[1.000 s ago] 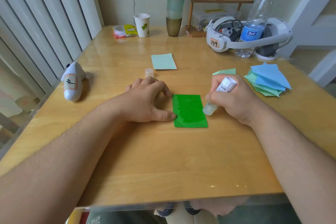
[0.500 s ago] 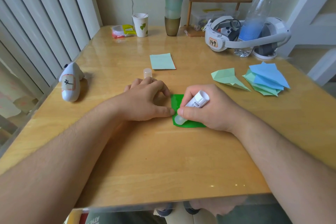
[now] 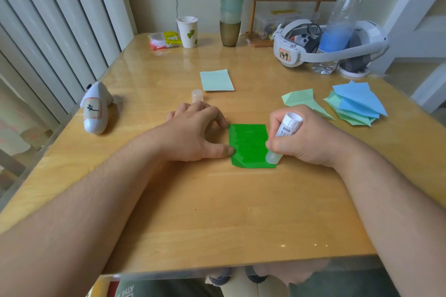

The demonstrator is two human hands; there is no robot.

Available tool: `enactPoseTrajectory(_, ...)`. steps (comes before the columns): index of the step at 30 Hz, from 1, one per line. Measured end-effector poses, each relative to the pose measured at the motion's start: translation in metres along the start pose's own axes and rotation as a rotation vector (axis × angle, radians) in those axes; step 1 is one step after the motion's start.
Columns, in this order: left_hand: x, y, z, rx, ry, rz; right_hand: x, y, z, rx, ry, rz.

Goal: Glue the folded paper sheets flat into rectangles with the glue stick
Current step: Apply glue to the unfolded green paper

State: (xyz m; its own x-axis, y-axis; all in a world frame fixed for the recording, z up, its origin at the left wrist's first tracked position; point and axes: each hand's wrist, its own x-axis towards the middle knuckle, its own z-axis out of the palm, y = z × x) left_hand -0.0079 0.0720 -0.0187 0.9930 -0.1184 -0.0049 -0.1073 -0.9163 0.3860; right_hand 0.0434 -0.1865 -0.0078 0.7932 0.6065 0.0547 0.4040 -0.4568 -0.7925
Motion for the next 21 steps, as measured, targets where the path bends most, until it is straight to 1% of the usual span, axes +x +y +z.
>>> enactPoseTrajectory(4, 0.000, 0.000, 0.000, 0.004, -0.001, 0.002, 0.001, 0.002, 0.000, 0.016, 0.030, -0.006)
enactPoseTrajectory(7, 0.001, 0.001, 0.000, 0.006, -0.004, 0.003, 0.003, 0.000, 0.001, 0.190, 0.119, -0.064)
enactPoseTrajectory(9, 0.001, 0.000, 0.000, 0.013, -0.007, 0.007, 0.003, -0.003, 0.005, 0.271, 0.149, -0.111)
enactPoseTrajectory(12, 0.001, -0.001, 0.002, 0.020, -0.020, 0.008, 0.003, -0.007, 0.017, 0.266, 0.093, -0.146)
enactPoseTrajectory(16, 0.001, 0.000, 0.001, 0.029, -0.040, -0.005, 0.005, -0.008, 0.029, 0.171, 0.002, -0.124)
enactPoseTrajectory(21, 0.000, 0.000, -0.001, 0.012, -0.055, -0.011, 0.003, -0.012, 0.032, 0.103, -0.026, -0.109)
